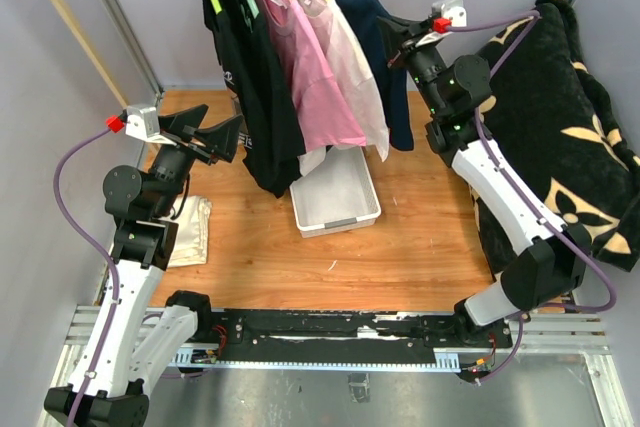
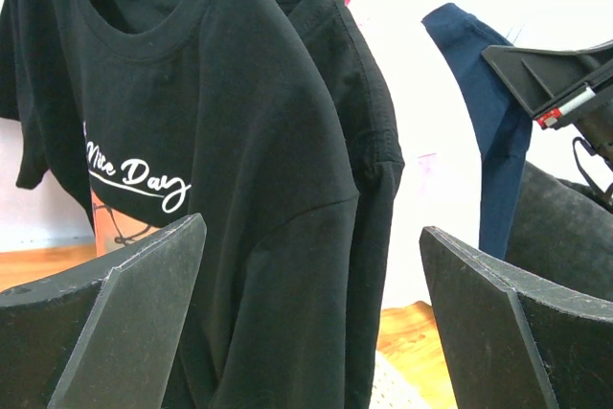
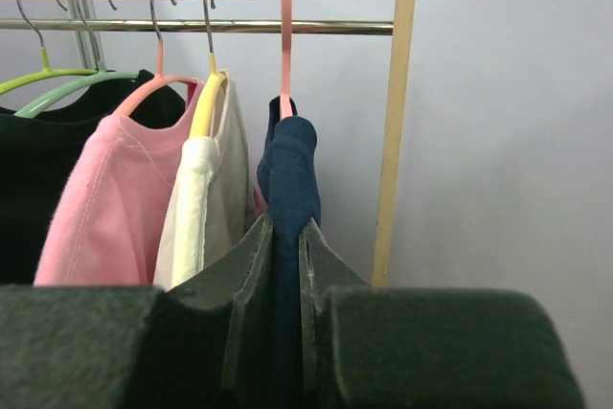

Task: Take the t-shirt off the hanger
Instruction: Pick up the hanger from the clothesline, then remove the T-shirt from the hanger.

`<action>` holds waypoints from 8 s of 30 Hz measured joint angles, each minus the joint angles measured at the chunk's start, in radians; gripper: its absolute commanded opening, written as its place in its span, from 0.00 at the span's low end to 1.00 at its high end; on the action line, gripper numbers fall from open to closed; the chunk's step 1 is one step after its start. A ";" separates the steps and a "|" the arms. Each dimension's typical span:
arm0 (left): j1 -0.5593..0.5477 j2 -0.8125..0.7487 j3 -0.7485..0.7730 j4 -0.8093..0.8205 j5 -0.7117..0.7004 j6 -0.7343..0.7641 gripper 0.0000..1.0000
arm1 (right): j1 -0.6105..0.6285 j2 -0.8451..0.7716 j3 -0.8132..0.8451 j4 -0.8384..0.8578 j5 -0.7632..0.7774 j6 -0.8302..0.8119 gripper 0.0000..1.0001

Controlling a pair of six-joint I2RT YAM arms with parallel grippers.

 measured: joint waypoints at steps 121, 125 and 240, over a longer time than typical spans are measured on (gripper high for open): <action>-0.154 0.187 0.070 0.320 0.241 -0.116 1.00 | 0.013 -1.082 -0.568 -0.414 0.185 -0.243 0.01; -0.242 0.233 0.139 0.246 0.173 -0.055 1.00 | 0.013 -1.083 -0.574 -0.435 0.188 -0.242 0.01; -0.772 1.020 0.923 0.119 -0.077 0.407 0.86 | 0.013 -1.246 -1.102 0.066 0.169 -0.274 0.01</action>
